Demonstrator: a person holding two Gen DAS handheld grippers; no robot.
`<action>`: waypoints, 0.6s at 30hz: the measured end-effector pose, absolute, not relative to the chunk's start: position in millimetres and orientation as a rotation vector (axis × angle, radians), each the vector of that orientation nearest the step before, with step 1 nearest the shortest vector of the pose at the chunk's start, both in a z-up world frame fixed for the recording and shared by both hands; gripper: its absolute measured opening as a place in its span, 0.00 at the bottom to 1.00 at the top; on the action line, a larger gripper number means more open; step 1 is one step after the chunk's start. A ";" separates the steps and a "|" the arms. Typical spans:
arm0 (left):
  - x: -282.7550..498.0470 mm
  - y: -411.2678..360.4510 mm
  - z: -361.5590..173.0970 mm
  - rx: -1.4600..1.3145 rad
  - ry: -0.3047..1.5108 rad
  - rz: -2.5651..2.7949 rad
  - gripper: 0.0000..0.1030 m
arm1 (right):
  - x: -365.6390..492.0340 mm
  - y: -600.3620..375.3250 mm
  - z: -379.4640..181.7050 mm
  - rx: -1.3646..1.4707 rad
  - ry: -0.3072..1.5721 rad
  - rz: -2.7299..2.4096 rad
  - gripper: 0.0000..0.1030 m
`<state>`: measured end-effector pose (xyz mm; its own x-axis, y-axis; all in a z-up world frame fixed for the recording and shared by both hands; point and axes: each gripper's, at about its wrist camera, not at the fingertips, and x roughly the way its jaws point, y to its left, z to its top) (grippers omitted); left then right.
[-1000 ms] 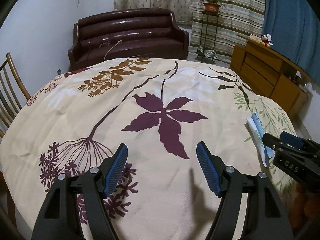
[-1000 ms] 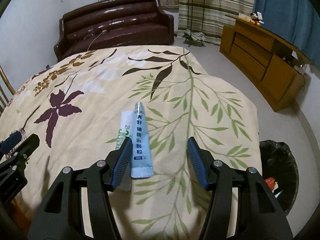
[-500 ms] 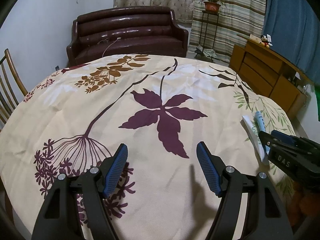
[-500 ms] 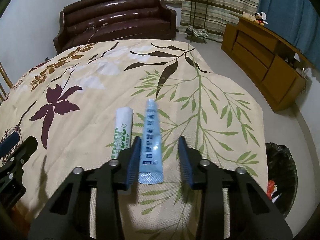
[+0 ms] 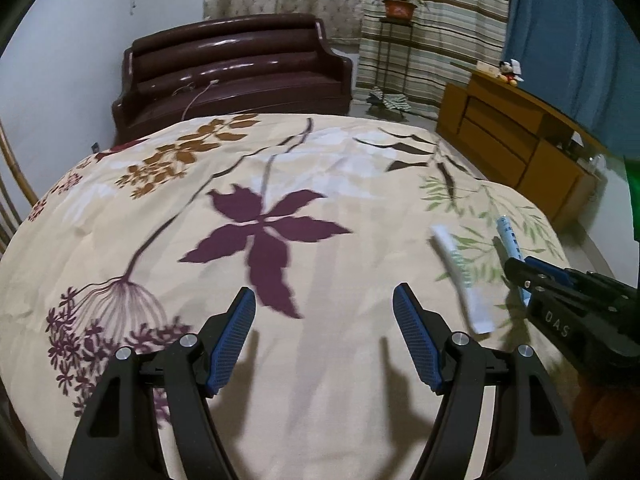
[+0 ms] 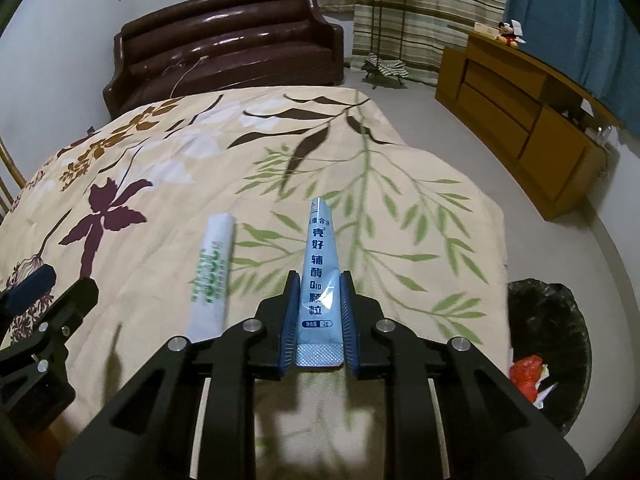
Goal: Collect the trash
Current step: 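Grasp the blue-print tube with the right gripper while the left grasps the white green-print tube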
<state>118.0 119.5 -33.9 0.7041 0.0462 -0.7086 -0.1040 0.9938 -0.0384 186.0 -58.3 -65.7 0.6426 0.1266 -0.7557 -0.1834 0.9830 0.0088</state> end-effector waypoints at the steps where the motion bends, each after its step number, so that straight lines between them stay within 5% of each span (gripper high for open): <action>1: 119.4 114.0 -33.2 -0.076 0.784 0.074 0.67 | 185.1 -63.9 -65.5 -0.065 0.854 0.170 0.19; 18: 158.7 47.1 -44.1 -0.003 0.831 0.006 0.67 | 178.1 -112.3 -64.7 0.009 0.839 0.149 0.19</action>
<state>158.7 47.1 -44.1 0.6738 0.0046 -0.7389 -0.0069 1.0000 -0.0001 178.1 -112.3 -64.7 0.6584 0.1352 -0.7405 -0.1284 0.9895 0.0665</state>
